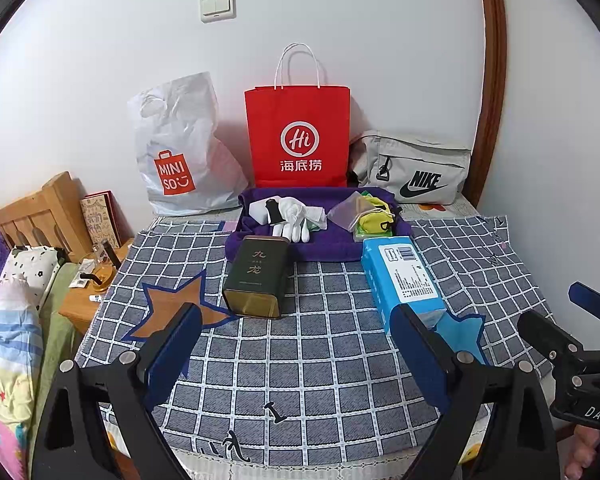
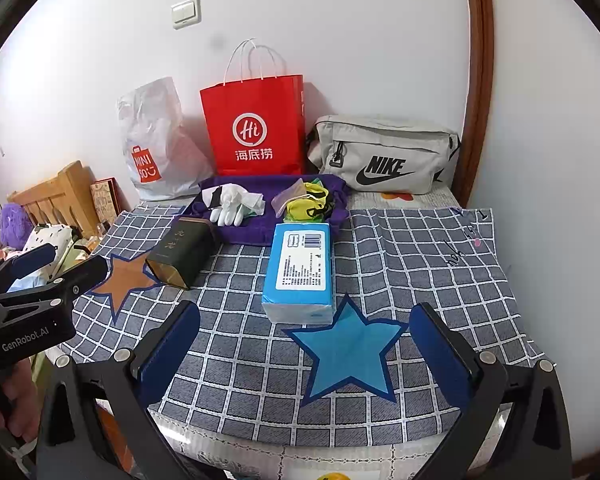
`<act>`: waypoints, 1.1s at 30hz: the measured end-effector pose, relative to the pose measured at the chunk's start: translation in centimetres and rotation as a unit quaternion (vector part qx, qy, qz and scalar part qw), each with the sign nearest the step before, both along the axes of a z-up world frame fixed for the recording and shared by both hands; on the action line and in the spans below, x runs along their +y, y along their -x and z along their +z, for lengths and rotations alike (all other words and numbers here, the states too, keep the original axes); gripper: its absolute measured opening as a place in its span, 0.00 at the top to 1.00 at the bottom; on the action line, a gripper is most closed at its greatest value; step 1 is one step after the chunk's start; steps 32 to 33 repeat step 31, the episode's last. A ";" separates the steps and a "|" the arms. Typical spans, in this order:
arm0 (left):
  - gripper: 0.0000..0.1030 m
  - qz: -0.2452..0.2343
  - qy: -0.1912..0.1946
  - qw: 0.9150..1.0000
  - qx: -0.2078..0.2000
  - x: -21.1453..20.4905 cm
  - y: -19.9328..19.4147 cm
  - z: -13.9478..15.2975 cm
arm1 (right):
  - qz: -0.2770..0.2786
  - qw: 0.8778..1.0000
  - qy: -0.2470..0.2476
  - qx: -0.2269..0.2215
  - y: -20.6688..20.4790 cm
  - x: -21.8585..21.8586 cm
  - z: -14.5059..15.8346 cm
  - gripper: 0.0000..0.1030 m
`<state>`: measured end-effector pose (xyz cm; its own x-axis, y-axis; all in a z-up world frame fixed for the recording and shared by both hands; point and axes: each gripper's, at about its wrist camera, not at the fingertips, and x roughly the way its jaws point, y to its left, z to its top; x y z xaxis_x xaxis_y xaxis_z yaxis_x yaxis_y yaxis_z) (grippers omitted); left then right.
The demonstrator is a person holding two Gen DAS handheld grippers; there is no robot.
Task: Organize soft objects
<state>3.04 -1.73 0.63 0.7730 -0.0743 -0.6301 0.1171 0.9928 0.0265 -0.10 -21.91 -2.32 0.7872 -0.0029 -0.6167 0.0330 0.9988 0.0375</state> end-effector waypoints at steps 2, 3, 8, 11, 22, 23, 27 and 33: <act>0.08 0.001 -0.001 1.000 0.000 0.0 0.0 0.0 | 0.000 1.000 -0.001 0.000 0.0 0.0 0.0 0.00; 0.08 0.001 0.000 1.000 0.000 0.0 0.0 0.0 | 0.000 1.000 -0.001 0.000 0.0 0.0 0.0 0.00; 0.08 0.000 0.000 1.000 0.000 0.0 0.0 0.1 | -0.001 1.000 0.000 0.000 0.0 0.0 0.1 0.00; 0.08 0.000 0.001 1.000 0.000 0.0 0.0 0.1 | -0.002 1.000 -0.001 -0.001 0.0 -0.1 0.2 0.00; 0.08 0.000 0.002 1.000 -0.001 0.0 0.0 0.1 | 0.000 1.000 0.002 -0.004 0.2 -0.1 0.3 0.00; 0.08 0.000 0.002 1.000 -0.001 0.0 0.0 0.2 | 0.000 1.000 0.002 -0.005 0.2 -0.1 0.3 0.00; 0.08 0.000 0.000 1.000 0.000 0.0 0.0 0.2 | 0.002 1.000 0.001 -0.004 0.3 0.0 0.3 0.00; 0.08 0.001 0.000 1.000 -0.002 0.1 -0.3 0.2 | 0.008 1.000 0.004 -0.001 -0.1 0.1 0.1 0.00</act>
